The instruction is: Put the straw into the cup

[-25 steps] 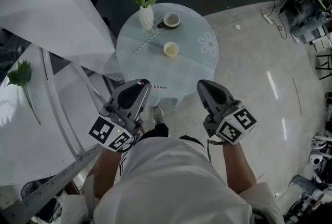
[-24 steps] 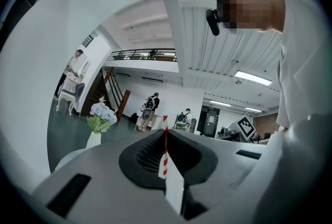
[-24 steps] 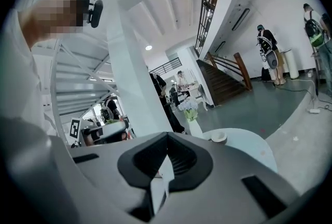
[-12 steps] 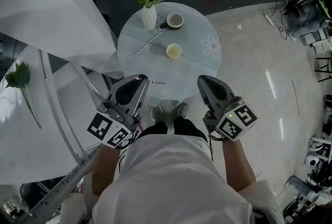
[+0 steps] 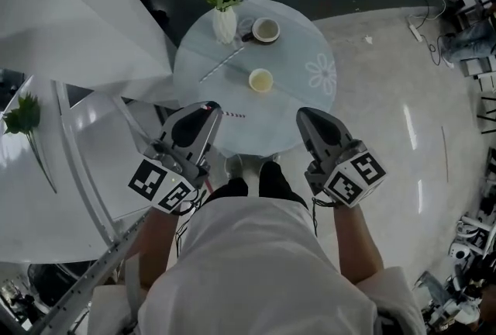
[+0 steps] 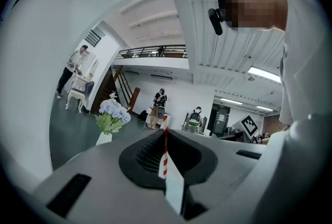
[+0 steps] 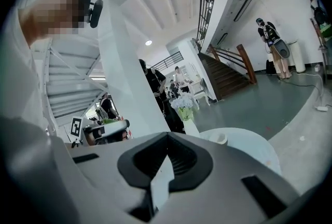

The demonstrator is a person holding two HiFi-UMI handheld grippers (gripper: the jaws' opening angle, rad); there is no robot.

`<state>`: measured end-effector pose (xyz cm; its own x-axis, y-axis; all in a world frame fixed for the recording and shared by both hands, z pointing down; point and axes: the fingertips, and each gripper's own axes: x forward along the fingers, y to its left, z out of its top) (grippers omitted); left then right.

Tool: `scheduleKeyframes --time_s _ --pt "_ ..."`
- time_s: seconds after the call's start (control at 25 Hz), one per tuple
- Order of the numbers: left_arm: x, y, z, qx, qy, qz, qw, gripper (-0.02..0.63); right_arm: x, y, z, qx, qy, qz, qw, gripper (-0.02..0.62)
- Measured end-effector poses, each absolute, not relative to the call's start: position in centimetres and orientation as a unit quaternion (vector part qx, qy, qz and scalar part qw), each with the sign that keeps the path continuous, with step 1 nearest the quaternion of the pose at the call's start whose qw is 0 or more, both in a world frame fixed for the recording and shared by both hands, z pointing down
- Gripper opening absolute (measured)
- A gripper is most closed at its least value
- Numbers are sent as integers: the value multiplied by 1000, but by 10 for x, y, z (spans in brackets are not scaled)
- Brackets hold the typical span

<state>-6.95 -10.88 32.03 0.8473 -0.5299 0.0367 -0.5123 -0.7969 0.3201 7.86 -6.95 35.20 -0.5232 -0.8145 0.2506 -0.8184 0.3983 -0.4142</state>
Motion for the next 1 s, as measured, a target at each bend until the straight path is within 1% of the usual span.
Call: scheduleKeyframes --time_s 0.48,0.6,1.0 --pt "-23 -178 363 924 -332 -15 189 29 124 -130 389 441 -852 281 28 20" --pt "-17 -191 378 915 -347 -16 207 31 131 -141 396 430 -855 288 31 20" --pt "-2 -227 418 903 -366 -6 225 31 149 -166 429 415 -855 306 55 20"
